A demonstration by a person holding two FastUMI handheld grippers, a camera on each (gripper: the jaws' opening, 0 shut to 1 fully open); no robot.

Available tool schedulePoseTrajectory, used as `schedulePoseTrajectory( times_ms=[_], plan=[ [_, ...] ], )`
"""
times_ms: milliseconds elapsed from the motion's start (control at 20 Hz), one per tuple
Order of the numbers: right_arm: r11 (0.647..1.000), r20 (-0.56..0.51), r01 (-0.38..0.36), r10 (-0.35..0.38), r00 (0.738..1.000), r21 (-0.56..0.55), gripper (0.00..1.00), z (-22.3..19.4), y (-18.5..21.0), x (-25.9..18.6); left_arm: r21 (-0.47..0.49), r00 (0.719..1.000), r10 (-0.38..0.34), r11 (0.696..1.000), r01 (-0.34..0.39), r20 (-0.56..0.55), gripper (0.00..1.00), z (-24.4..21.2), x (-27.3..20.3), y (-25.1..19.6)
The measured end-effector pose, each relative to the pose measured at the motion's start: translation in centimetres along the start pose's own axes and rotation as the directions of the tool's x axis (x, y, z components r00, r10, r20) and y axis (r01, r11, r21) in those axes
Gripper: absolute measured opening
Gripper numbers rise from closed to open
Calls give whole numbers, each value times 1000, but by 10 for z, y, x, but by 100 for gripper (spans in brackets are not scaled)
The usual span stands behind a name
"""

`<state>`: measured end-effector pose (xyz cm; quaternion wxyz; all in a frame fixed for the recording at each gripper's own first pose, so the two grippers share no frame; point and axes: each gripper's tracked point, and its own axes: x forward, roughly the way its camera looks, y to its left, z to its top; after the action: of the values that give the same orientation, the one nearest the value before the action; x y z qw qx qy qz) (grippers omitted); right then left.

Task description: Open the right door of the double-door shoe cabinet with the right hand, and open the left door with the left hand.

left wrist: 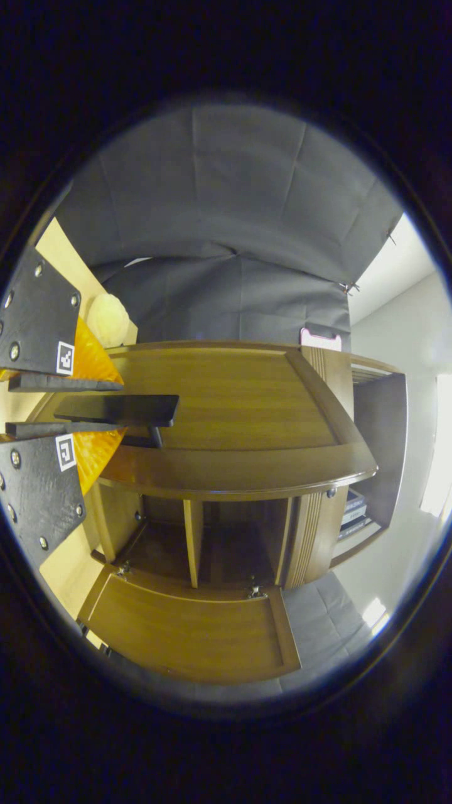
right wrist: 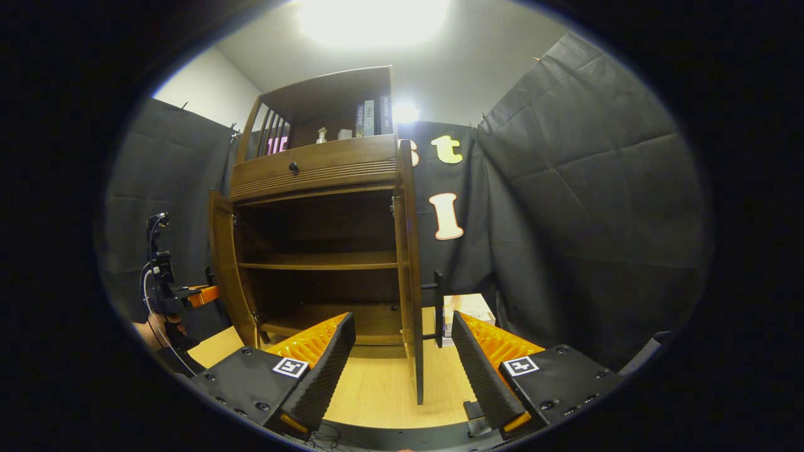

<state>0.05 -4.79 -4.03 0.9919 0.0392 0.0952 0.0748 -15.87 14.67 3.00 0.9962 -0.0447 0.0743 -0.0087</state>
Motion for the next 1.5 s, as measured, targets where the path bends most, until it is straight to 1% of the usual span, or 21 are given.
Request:
schedulePoseTrajectory(
  times_ms=[50,100,450,500,550,600,650,700,750,800,850,900,1100,1150,1200,1250,1300,1350,1400,1450,1500],
  plan=[
    [1000,-2,-9,9,1000,-7,96,-1,4,2,1,1000,4,1000,-4,0,22,0,-3,5],
    [1000,-3,-18,18,1000,-11,92,-1,8,3,4,1000,10,1000,-10,2,22,0,-6,9],
    [998,7,-62,62,998,-15,92,3,41,15,38,998,64,997,-64,-5,21,-9,-27,59],
    [998,7,-66,66,998,-14,96,3,46,17,40,998,67,997,-67,-4,20,-9,-29,65],
    [997,6,-70,70,998,-13,92,2,50,19,54,996,92,994,-92,0,19,-8,-29,75],
    [997,4,-74,74,997,-14,92,2,54,20,58,995,98,993,-98,2,18,-10,-32,84],
    [997,3,-78,78,997,-15,96,1,58,21,50,995,103,993,-103,2,19,-10,-34,90],
    [997,0,-81,81,997,-17,96,0,63,21,42,994,105,994,-105,1,19,-9,-36,97],
    [996,-1,-83,83,997,-19,96,3,63,29,42,994,113,993,-113,3,19,-11,-39,104],
    [996,0,-84,84,996,-18,92,4,67,30,47,993,119,992,-120,7,20,-10,-41,111],
    [996,2,-85,85,996,-16,96,5,71,32,49,992,123,991,-123,6,20,-11,-44,116],
    [996,3,-85,85,996,-13,92,5,74,32,49,992,124,991,-125,5,19,-11,-45,122],
    [997,4,-81,81,997,-9,92,2,88,33,61,991,136,989,-137,10,16,-12,-55,147],
    [997,5,-76,76,997,-11,96,2,91,33,59,990,141,988,-141,11,16,-13,-59,154],
    [997,5,-71,71,997,-12,96,1,93,32,60,989,150,987,-150,13,16,-12,-61,162],
    [998,3,-66,66,998,-13,92,0,95,33,62,987,161,985,-161,15,16,-13,-65,169],
    [998,2,-60,60,998,-16,96,-1,96,33,62,985,171,983,-171,16,16,-12,-68,176],
    [998,4,-56,56,998,-20,96,-1,97,32,57,985,174,983,-175,19,16,-11,-73,182],
    [998,9,-51,51,999,-23,92,0,97,31,48,986,166,985,-166,19,16,-9,-77,183],
    [998,16,-50,51,999,-22,92,2,97,30,42,987,157,987,-158,22,21,-6,-82,184],
    [998,20,-55,55,998,-16,92,4,97,29,46,987,161,986,-162,28,21,-3,-91,185]
  ],
)
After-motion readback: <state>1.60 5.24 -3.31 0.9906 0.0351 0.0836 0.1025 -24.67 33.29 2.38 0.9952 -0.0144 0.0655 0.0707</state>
